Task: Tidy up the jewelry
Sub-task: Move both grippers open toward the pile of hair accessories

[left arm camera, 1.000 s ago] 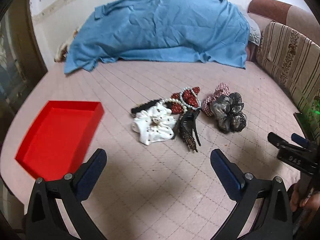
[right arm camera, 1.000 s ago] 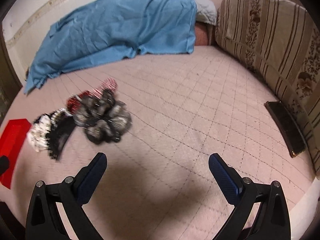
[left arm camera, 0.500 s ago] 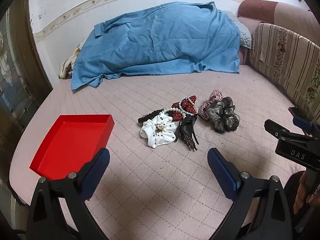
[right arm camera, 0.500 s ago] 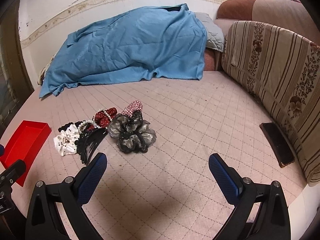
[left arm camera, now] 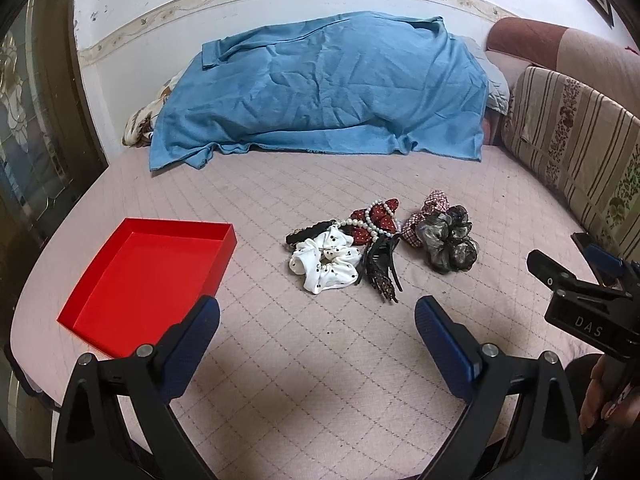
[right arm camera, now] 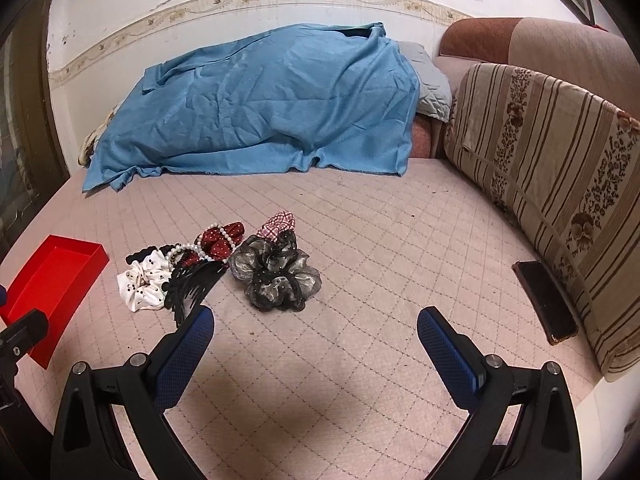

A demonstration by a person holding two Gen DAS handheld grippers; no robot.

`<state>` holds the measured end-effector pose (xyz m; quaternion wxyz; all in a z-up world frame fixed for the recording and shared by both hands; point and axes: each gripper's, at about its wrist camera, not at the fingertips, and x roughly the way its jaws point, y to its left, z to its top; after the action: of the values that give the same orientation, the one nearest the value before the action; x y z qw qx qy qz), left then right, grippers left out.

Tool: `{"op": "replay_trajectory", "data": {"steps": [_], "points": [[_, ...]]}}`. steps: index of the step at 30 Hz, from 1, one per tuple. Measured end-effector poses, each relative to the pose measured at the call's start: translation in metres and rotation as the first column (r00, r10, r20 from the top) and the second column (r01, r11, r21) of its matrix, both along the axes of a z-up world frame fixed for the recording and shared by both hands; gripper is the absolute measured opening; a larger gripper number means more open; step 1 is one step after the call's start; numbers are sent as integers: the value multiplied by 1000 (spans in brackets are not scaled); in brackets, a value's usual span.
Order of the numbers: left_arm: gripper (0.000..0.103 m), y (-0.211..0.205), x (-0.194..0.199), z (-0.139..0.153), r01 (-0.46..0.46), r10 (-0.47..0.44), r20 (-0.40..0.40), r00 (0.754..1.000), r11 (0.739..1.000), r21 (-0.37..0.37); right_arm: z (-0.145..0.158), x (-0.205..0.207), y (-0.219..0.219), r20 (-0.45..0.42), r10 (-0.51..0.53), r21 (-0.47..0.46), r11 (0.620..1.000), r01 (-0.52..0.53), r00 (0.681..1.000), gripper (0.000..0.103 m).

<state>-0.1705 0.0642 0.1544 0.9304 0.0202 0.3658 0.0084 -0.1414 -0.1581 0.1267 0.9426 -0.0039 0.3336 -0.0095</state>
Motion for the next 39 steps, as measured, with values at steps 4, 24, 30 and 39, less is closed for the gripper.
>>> {"op": "replay_trajectory", "data": {"steps": [4, 24, 30, 39], "points": [[98, 5, 0, -1, -11, 11, -5, 1000, 1000, -10, 1, -1, 3, 0, 2, -6, 1000, -2, 1000, 103], [98, 16, 12, -15, -34, 33, -42, 999, 999, -18, -8, 10, 9, -33, 14, -2, 1000, -14, 999, 103], [98, 37, 28, -26, -82, 78, -79, 994, 996, -42, -17, 21, 5, -58, 8, 8, 1000, -7, 998, 103], [84, 57, 67, -54, -73, 55, -171, 984, 992, -104, -38, 54, -5, -103, 26, 59, 998, -20, 994, 99]]}}
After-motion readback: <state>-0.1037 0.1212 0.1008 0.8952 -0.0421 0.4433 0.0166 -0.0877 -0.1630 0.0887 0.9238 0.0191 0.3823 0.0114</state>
